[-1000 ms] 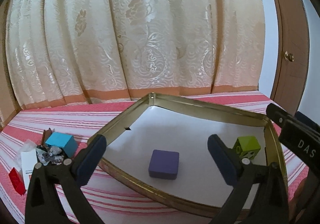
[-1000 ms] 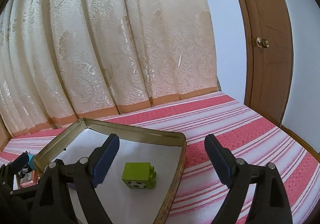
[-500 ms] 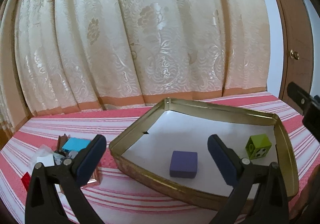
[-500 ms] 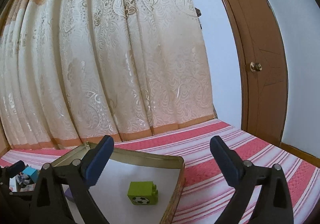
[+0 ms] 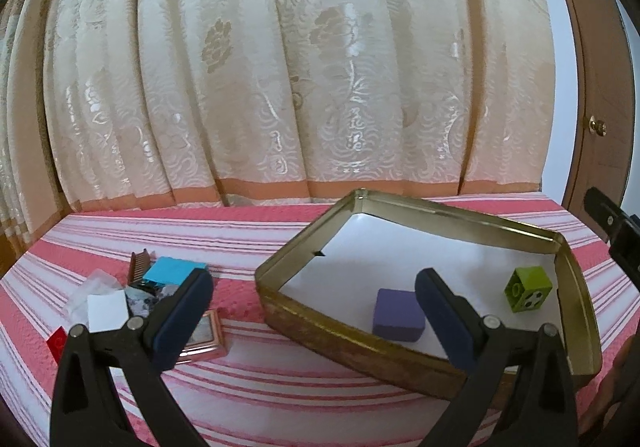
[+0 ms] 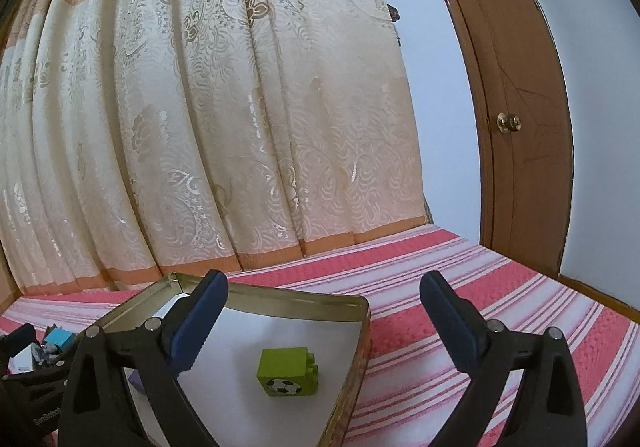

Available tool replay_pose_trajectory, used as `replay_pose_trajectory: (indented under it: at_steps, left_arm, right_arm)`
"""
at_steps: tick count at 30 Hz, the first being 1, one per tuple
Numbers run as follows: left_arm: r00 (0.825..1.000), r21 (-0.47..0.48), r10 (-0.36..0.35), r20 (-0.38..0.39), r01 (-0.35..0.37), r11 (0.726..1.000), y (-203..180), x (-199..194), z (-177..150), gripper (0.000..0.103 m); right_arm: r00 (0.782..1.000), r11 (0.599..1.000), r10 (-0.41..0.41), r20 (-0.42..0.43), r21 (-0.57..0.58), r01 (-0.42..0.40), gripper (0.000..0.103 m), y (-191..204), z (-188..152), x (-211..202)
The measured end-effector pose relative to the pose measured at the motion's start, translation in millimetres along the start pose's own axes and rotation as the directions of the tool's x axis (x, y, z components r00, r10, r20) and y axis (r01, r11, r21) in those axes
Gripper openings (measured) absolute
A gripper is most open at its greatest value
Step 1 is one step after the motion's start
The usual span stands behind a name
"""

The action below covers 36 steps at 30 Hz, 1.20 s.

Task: Organize rigid objects
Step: 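Withdraw both tools from the tray toward the remaining items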

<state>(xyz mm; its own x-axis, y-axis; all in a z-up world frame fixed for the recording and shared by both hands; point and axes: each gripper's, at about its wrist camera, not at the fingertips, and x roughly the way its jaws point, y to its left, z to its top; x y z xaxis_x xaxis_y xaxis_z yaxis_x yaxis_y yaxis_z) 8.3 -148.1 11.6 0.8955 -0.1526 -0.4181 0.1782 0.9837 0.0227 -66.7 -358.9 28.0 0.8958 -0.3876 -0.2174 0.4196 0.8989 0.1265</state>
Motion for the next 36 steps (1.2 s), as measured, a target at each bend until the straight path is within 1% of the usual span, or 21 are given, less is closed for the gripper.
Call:
replay_pose_trajectory:
  at_steps: [3,11,18,24,30,36]
  left_arm:
    - [1.000,-0.006,0.003,-0.001,-0.003,1.000,6,-2,-1,0.102]
    - [1.000,-0.012,0.004,-0.005,-0.004,1.000,18,-6,-4,0.103]
    - [1.000,-0.014,0.013,-0.003,-0.013,1.000,38,-13,-9,0.102]
    - [1.000,-0.020,0.022,-0.005,-0.022,1.000,53,-17,-11,0.102]
    - [0.999,-0.034,0.042,-0.009,-0.043,0.999,72,-21,-14,0.103]
    - [0.998,-0.053,0.063,-0.018,-0.064,0.997,95,-24,-16,0.102]
  right_arm:
    - [1.000,1.000,0.005,0.002,-0.003,-0.005,0.098,5,-2,-3]
    - [0.999,0.998,0.052,0.003,-0.028,-0.052,0.098,26,-6,-15]
    - [0.997,0.995,0.079,0.007,-0.053,-0.079,0.098,44,-11,-25]
    - [0.995,0.995,0.100,-0.021,-0.018,-0.101,0.098,52,-15,-29]
    - [0.992,0.993,0.119,-0.035,-0.018,-0.120,0.098,67,-19,-32]
    - [0.985,0.986,0.163,-0.057,-0.023,-0.164,0.098,90,-26,-37]
